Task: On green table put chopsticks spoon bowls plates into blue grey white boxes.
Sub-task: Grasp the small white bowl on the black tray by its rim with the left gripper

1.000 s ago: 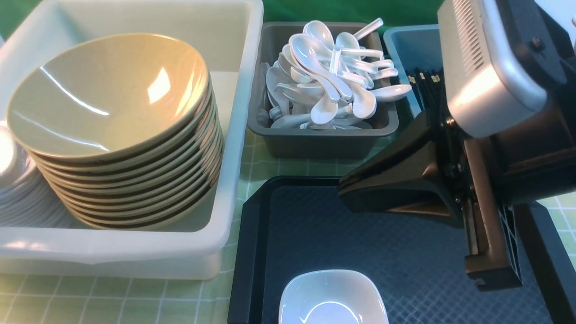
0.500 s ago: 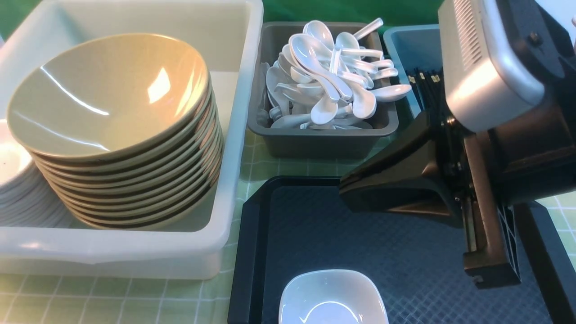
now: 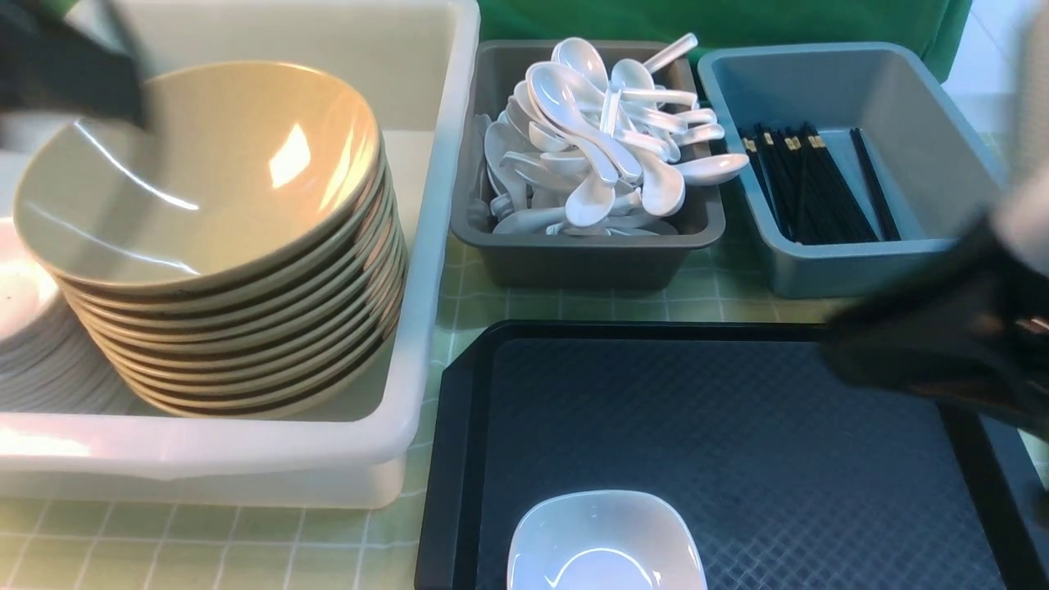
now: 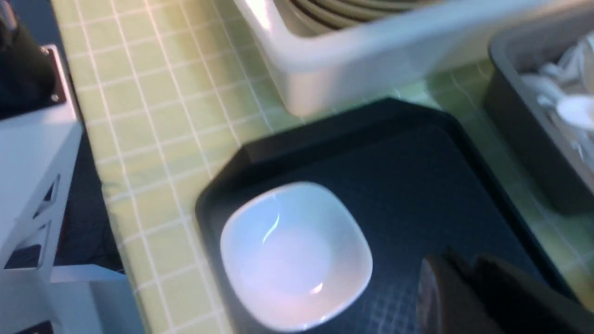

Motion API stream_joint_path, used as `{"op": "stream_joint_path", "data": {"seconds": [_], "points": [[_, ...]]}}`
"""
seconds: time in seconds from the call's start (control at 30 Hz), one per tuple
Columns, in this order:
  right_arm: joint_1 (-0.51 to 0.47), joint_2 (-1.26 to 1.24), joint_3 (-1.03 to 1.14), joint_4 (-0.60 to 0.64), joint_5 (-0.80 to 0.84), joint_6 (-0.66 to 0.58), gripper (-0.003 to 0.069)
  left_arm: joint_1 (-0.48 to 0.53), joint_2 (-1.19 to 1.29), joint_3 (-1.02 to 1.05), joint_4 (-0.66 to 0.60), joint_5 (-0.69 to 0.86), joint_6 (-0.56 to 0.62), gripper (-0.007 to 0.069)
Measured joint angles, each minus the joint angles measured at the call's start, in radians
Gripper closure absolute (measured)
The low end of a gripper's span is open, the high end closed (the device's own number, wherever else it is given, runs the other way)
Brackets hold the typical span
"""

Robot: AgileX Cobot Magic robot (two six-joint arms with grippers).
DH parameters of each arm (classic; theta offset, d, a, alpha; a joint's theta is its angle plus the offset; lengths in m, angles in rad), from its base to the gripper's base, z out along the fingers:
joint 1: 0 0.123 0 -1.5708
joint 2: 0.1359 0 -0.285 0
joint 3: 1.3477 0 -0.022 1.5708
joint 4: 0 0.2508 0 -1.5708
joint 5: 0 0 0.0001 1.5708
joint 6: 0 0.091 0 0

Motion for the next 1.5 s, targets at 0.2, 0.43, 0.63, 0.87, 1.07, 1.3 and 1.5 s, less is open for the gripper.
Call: {"op": "stream_joint_path", "data": {"seconds": [0.2, 0.43, 0.63, 0.87, 1.07, 1.3, 1.5], "points": [[0.000, -0.118, 0.110, -0.013, 0.004, 0.110, 0.0562, -0.353, 0.045, 0.145, -0.021, -0.048, 0.077, 0.0078], [0.000, -0.188, 0.192, -0.013, 0.008, 0.201, 0.0552, -0.595, 0.234, 0.146, 0.005, -0.080, 0.127, 0.0146], [0.000, -0.199, 0.202, -0.011, 0.015, 0.225, 0.0547, -0.663, 0.476, 0.068, 0.013, -0.092, 0.190, 0.0161], [0.000, -0.199, 0.202, -0.010, 0.016, 0.225, 0.0538, -0.662, 0.674, -0.043, 0.101, -0.095, 0.399, 0.0177], [0.000, -0.199, 0.202, -0.009, 0.019, 0.193, 0.0531, -0.662, 0.774, -0.062, 0.126, -0.076, 0.672, 0.0177], [0.000, -0.199, 0.202, -0.009, 0.022, 0.175, 0.0528, -0.662, 0.881, -0.063, 0.130, -0.094, 0.739, 0.0177], [0.000, -0.199, 0.202, -0.009, 0.040, 0.175, 0.0521, -0.662, 0.940, -0.074, 0.128, -0.107, 0.740, 0.0192]]}}
